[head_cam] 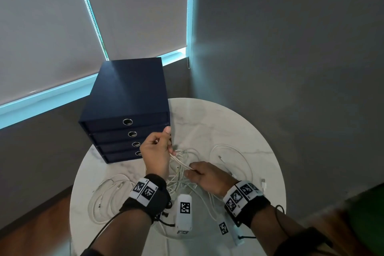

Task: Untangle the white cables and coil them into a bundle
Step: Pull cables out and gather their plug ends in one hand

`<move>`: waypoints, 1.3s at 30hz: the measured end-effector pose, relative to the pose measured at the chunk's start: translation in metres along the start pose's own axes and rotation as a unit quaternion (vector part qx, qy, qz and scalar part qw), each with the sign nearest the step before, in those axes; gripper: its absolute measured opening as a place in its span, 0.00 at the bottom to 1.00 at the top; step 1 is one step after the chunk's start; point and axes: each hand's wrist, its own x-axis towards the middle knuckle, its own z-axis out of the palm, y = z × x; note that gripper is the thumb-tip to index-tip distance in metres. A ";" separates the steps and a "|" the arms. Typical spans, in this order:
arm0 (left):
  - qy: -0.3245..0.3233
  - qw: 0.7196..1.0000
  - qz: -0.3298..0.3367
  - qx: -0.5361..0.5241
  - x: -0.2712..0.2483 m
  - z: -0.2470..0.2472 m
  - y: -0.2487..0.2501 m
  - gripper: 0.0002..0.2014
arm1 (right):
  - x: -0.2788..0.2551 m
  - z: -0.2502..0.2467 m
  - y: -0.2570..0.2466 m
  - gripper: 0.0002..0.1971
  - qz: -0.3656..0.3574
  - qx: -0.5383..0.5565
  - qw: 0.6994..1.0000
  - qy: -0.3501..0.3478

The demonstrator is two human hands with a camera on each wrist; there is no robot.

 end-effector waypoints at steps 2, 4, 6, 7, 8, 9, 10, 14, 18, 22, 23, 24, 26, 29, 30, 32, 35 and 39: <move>0.003 1.000 -0.007 0.001 -0.002 0.004 -0.003 0.19 | 0.001 0.002 -0.008 0.15 -0.021 0.003 1.000 0.004; 0.000 1.000 -0.022 0.001 -0.004 0.008 -0.003 0.19 | 0.002 0.007 -0.012 0.14 -0.029 0.016 0.999 0.018; -0.018 0.999 -0.047 -0.018 -0.004 0.009 -0.002 0.12 | 0.003 0.010 -0.011 0.13 -0.024 0.021 0.998 0.054; -0.036 0.995 -0.077 -0.046 -0.005 0.010 -0.001 0.07 | 0.003 0.011 -0.010 0.13 -0.022 0.020 0.996 0.083; -0.060 0.988 -0.119 -0.074 -0.007 0.010 -0.002 0.09 | 0.003 0.010 -0.010 0.13 -0.022 0.025 0.993 0.112; -0.088 0.978 -0.162 -0.095 -0.009 0.008 -0.005 0.13 | 0.003 0.009 -0.011 0.13 -0.028 0.034 0.990 0.136; -0.114 0.971 -0.189 -0.089 -0.012 0.007 -0.009 0.14 | 0.004 0.008 -0.012 0.13 -0.033 0.041 0.987 0.152; -0.147 0.963 -0.224 -0.025 -0.022 0.007 -0.016 0.11 | 0.010 0.010 -0.008 0.18 -0.022 0.022 0.990 0.138; -0.146 0.960 -0.240 -0.005 -0.024 0.015 -0.010 0.14 | 0.008 0.014 0.004 0.19 0.001 0.003 0.992 0.127; -0.079 0.952 -0.263 -0.134 -0.022 0.020 -0.006 0.15 | -0.002 -0.003 0.026 0.28 0.042 -0.061 0.991 0.107; -0.068 0.949 -0.261 -0.163 -0.019 0.019 -0.004 0.16 | -0.008 -0.009 0.037 0.28 0.053 -0.082 0.991 0.095; -0.060 0.948 -0.255 -0.179 -0.014 0.017 -0.001 0.16 | -0.015 -0.014 0.051 0.26 0.064 -0.104 0.989 0.077; -0.051 0.952 -0.239 -0.186 -0.001 0.010 0.006 0.16 | -0.032 -0.025 0.087 0.23 0.096 -0.141 0.984 0.049; -0.057 0.949 -0.240 -0.198 0.014 -0.003 0.011 0.15 | -0.067 -0.041 0.136 0.18 0.173 -0.169 0.969 0.043; -0.062 0.947 -0.245 -0.197 0.016 -0.006 0.011 0.15 | -0.078 -0.045 0.147 0.17 0.193 -0.170 0.966 0.043; -0.073 0.947 -0.257 -0.178 0.015 -0.008 0.005 0.15 | -0.094 -0.052 0.163 0.19 0.228 -0.164 0.959 0.050; -0.083 0.951 -0.267 -0.134 0.005 0.000 -0.006 0.14 | -0.108 -0.057 0.185 0.26 0.259 -0.134 0.956 0.024; -0.097 0.948 -0.291 -0.091 -0.002 0.006 -0.015 0.15 | -0.106 -0.061 0.178 0.17 0.271 -0.076 0.958 -0.049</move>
